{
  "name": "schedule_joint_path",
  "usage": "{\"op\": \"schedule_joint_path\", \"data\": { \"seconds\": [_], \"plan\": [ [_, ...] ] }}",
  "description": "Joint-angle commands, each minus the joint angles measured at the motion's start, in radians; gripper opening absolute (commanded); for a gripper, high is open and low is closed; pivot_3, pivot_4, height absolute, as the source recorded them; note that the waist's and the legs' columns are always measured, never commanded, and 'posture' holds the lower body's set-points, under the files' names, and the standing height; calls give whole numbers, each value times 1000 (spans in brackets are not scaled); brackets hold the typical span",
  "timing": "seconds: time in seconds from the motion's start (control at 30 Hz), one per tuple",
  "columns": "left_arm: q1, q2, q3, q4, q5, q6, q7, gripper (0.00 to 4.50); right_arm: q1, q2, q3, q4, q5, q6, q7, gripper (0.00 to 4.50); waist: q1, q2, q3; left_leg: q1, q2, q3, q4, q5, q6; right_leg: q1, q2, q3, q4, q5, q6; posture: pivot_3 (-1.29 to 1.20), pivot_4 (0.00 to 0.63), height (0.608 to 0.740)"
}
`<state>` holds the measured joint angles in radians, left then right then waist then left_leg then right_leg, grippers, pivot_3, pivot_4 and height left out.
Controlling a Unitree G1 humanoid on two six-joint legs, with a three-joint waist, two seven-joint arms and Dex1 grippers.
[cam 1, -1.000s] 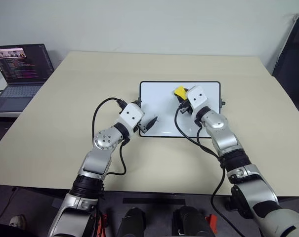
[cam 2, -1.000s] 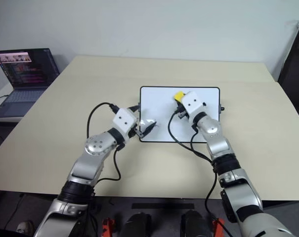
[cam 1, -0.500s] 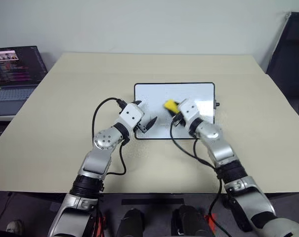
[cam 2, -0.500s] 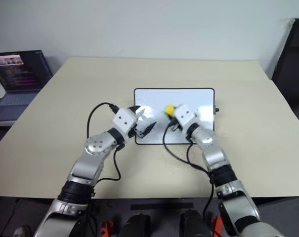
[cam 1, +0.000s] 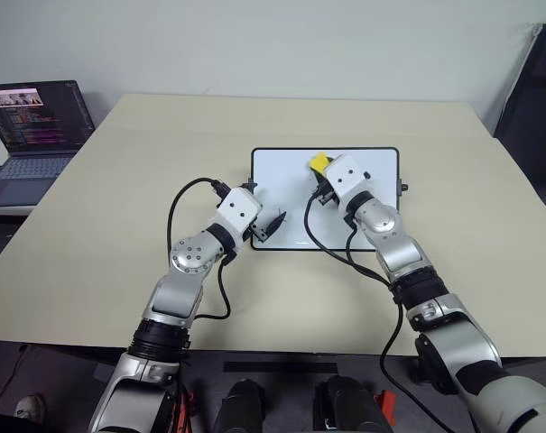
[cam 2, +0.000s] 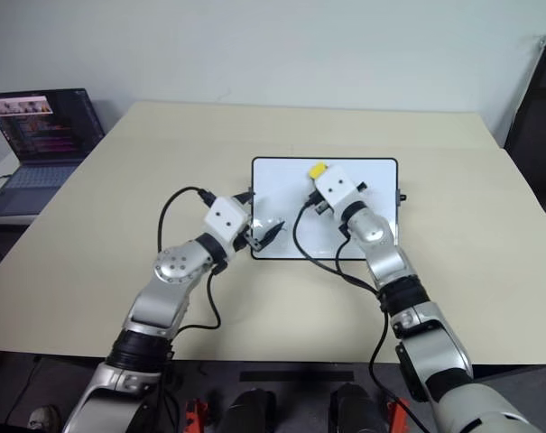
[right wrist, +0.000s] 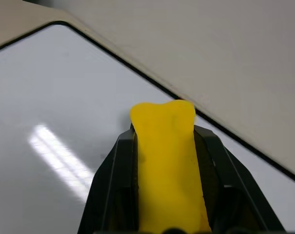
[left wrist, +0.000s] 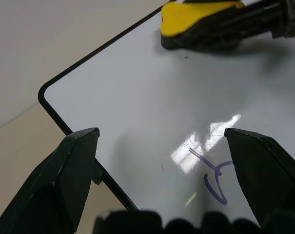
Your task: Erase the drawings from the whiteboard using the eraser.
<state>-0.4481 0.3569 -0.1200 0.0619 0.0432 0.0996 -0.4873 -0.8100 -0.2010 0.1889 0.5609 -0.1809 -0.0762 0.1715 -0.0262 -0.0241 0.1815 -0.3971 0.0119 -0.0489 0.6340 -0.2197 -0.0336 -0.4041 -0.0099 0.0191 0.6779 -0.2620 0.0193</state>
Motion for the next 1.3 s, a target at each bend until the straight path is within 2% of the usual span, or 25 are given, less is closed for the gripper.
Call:
{"op": "schedule_joint_path", "data": {
  "seconds": [0.03, 0.1, 0.5, 0.87, 1.1, 1.3],
  "plan": [
    [-26, -1, 7, -9, 1, -20, 6, 4500, -5, -20, -19, 51, -35, 11, -53, 1175, -1, 0, 0, 0, 0, 0, 0, 0, 0, 0, 0, 0, 0, 0, 0, 0, 150, 740],
    [-26, -1, 6, -9, 1, -21, 4, 4500, 13, -16, -11, 40, -30, 12, -31, 1175, -1, 0, 0, 0, 0, 0, 0, 0, 0, 0, 0, 0, 0, 0, 0, 0, 150, 740],
    [-23, -2, 6, -7, 1, -22, 1, 4500, 164, -9, 101, -135, 20, 27, 307, 1175, -11, 0, 0, 2, 1, 1, -1, 0, 0, 0, 2, 1, 1, 0, 0, 0, 150, 740],
    [43, -5, 27, -114, -33, 40, 1, 4500, 160, -28, -14, -218, 74, -10, 251, 1175, -5, 0, 0, 0, 1, 0, -1, 0, 0, -1, 1, 0, 0, 0, 0, 0, 150, 740],
    [189, 13, -6, -284, -25, 107, -14, 4500, 181, -18, -17, -281, 81, 1, 250, 1175, -7, 0, 0, -1, 1, 1, -5, 0, 0, -2, 0, 1, -4, 0, 0, 0, 150, 740],
    [327, -21, 46, -417, -46, 212, 61, 4500, 220, -7, 7, -391, 102, 24, 290, 1175, -5, 0, 1, -2, 3, -2, -6, 0, 0, -2, -1, 0, -4, -1, -1, 0, 150, 740]
  ]
}}
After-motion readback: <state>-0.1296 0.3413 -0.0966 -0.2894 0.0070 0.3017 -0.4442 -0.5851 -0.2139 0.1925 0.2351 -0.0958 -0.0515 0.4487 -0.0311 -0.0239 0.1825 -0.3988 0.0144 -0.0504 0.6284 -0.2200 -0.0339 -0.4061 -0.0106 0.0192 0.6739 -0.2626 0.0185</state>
